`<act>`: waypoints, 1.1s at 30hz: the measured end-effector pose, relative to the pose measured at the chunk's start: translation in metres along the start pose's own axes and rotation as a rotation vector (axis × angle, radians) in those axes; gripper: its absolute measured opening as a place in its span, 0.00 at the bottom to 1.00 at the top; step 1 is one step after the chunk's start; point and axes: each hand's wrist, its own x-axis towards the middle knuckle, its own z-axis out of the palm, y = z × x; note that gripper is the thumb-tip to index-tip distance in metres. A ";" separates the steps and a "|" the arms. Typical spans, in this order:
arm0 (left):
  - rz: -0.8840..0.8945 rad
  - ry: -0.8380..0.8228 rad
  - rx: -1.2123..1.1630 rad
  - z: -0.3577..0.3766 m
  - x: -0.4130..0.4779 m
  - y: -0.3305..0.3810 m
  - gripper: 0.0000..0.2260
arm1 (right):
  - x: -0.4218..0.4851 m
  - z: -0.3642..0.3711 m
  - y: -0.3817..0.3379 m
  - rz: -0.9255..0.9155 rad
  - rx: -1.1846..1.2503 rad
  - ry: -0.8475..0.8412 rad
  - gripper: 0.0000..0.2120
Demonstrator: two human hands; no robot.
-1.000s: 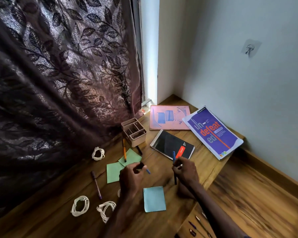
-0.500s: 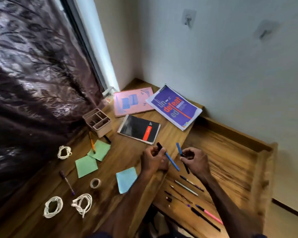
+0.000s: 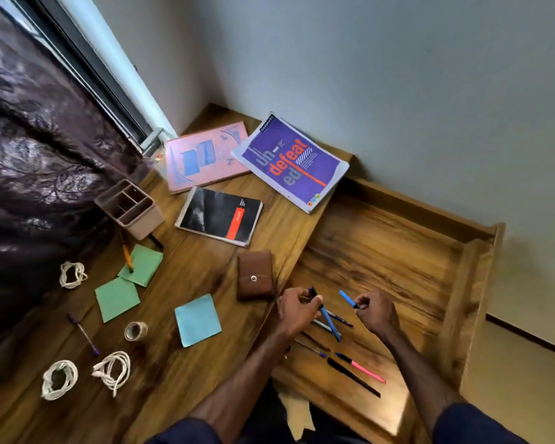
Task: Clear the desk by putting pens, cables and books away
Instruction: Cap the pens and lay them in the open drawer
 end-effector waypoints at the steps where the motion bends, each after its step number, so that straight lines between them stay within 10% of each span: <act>1: -0.007 0.014 0.010 -0.003 0.001 -0.001 0.13 | 0.002 0.002 -0.004 -0.010 -0.020 -0.015 0.09; 23: -0.116 0.085 -0.052 0.002 0.024 -0.004 0.17 | 0.032 0.025 -0.014 -0.248 -0.231 -0.146 0.09; 33: -0.034 0.055 -0.136 0.012 0.036 0.020 0.07 | 0.022 -0.008 -0.021 -0.441 0.212 -0.193 0.08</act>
